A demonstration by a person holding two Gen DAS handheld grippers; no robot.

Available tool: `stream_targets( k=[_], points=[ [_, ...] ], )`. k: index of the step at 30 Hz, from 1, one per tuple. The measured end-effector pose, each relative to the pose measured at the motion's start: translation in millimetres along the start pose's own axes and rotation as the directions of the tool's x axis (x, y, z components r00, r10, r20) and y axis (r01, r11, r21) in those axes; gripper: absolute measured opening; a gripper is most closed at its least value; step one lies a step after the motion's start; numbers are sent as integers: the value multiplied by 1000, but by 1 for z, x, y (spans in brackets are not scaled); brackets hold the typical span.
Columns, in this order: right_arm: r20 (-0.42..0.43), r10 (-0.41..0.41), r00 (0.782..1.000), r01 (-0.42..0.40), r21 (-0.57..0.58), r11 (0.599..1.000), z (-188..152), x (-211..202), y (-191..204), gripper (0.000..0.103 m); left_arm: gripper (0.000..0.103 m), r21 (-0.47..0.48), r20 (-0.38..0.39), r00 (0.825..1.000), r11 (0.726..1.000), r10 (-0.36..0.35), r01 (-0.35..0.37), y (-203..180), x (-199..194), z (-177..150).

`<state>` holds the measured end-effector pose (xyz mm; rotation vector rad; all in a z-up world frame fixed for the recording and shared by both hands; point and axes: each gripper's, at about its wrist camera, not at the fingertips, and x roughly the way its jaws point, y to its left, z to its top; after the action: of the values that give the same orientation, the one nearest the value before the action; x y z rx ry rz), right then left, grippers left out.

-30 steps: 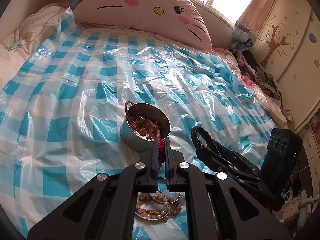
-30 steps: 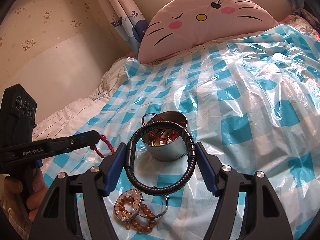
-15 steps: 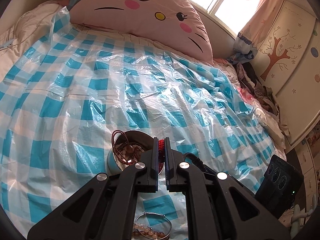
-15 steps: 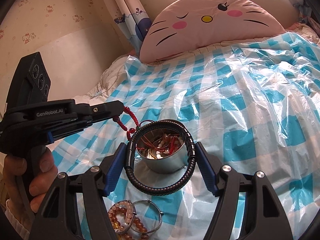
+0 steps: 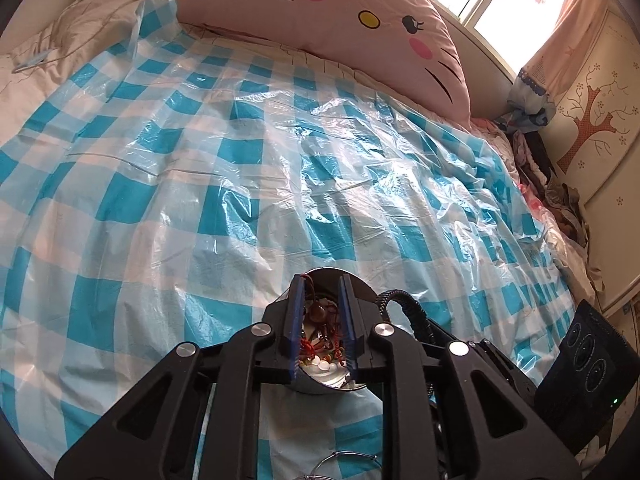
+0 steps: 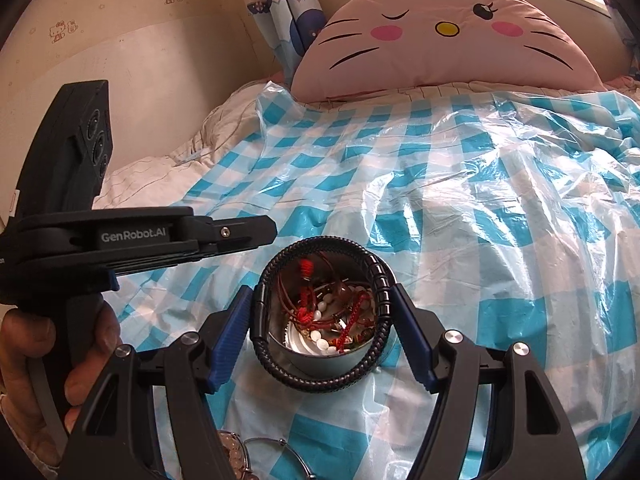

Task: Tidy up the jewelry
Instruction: 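Lower both held items into the tin and open both grippers, then move both grippers back over the remaining bracelets on the dish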

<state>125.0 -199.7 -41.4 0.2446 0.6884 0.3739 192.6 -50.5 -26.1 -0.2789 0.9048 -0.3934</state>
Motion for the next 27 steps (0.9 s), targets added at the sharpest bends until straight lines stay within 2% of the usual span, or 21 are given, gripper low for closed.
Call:
stream_targets(
  k=[7, 12, 15, 21, 25, 27],
  points=[
    [-32, -25, 999, 23, -44, 999, 2, 24, 8, 68, 32, -39, 27, 1000, 999, 7, -6, 13, -7, 3],
    [-50, -43, 998, 40, -55, 998, 2, 37, 7, 72, 34, -42, 39, 999, 999, 12, -11, 16, -16, -2],
    [-26, -47, 999, 46, -49, 998, 1, 28, 5, 72, 37, -35, 39, 999, 999, 22, -21, 16, -19, -7],
    [10, -58, 998, 58, 32, 998, -1, 1, -8, 75, 44, -14, 21, 999, 999, 43, -42, 19, -28, -28],
    [15, -67, 998, 66, 72, 995, -3, -17, -12, 75, 47, 38, -16, 998, 998, 59, -58, 16, -34, -49],
    [-12, -77, 997, 78, 84, 993, -11, -23, -14, 75, 48, 81, -33, 996, 994, 79, -76, 15, -40, -60]
  ],
)
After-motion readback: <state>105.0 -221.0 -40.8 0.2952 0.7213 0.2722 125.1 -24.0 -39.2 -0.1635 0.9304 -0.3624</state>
